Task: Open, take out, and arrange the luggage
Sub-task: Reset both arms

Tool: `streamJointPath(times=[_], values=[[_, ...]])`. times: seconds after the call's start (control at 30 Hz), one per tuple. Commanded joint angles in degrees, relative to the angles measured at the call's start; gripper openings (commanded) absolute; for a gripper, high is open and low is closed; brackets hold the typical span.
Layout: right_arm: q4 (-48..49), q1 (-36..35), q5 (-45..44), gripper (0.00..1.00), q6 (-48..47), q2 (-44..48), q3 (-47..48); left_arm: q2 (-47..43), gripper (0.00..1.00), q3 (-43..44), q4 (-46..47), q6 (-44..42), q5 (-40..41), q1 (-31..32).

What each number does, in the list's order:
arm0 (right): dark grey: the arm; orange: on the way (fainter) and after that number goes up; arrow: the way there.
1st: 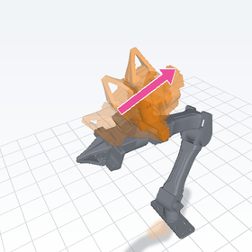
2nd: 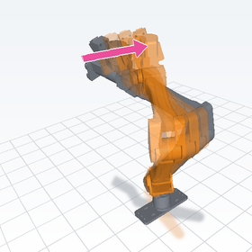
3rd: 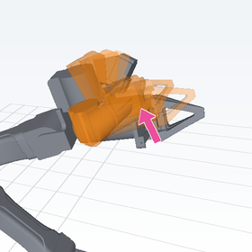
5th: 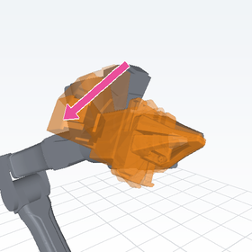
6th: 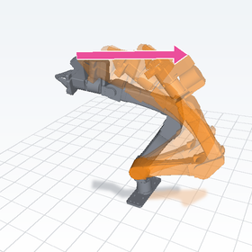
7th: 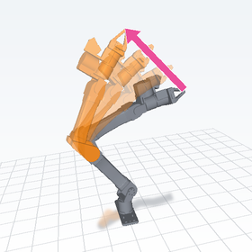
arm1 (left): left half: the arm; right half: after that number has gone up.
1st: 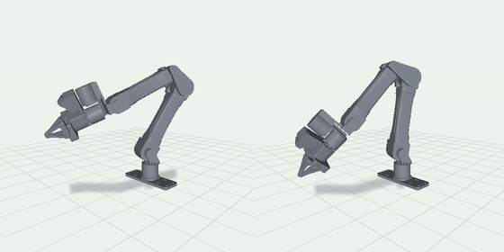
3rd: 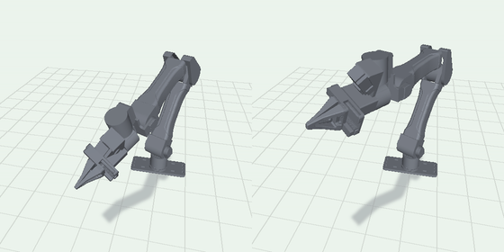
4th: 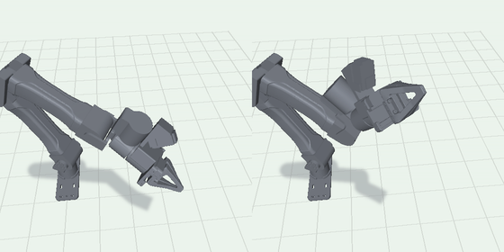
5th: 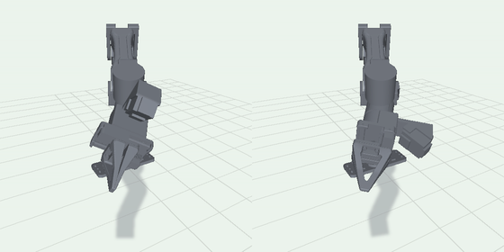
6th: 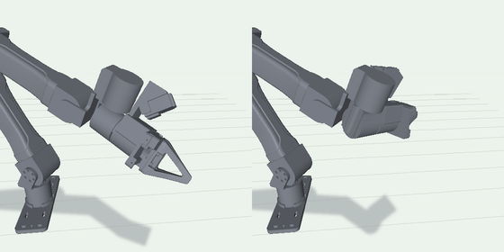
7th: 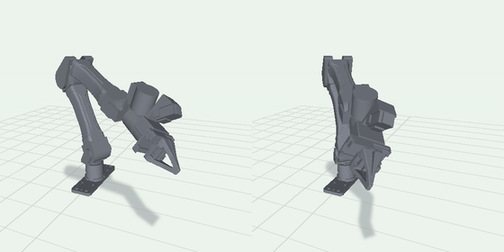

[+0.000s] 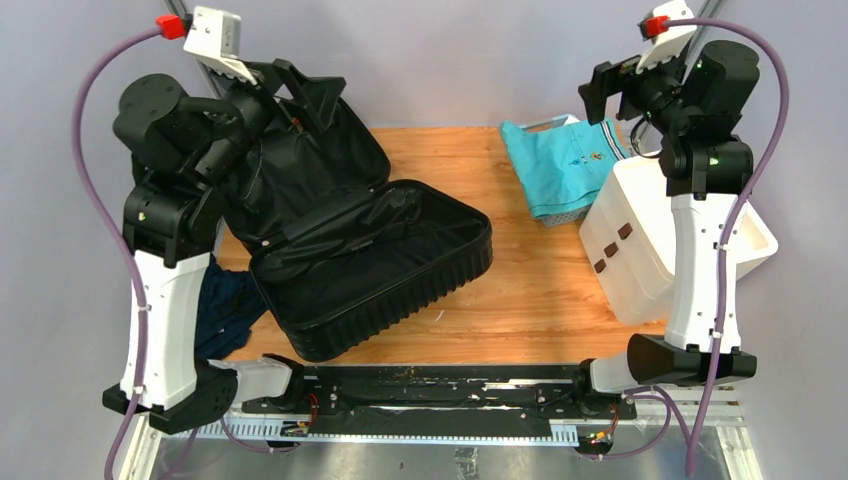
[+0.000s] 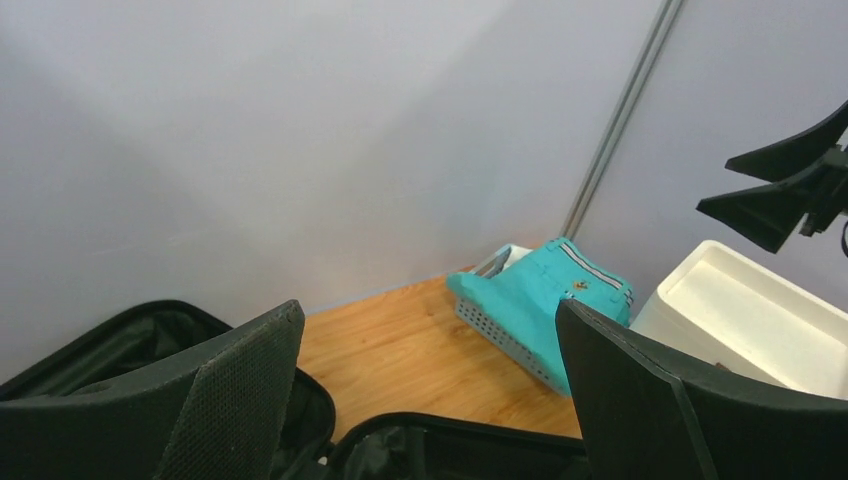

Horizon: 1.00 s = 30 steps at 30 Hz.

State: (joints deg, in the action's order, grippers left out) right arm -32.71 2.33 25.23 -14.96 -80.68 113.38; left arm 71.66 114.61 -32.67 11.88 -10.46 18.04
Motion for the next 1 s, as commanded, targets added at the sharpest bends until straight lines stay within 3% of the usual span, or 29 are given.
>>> streamJointPath(times=[0.0,0.97], values=[[5.2,0.7,-6.9,1.0,11.3,0.9,1.5,-0.8,1.0,3.4,-5.9,0.6,0.2,-0.6],[5.2,0.7,-9.3,1.0,12.0,2.8,-1.6,-4.5,1.0,-3.2,-4.2,0.7,1.6,-0.6]])
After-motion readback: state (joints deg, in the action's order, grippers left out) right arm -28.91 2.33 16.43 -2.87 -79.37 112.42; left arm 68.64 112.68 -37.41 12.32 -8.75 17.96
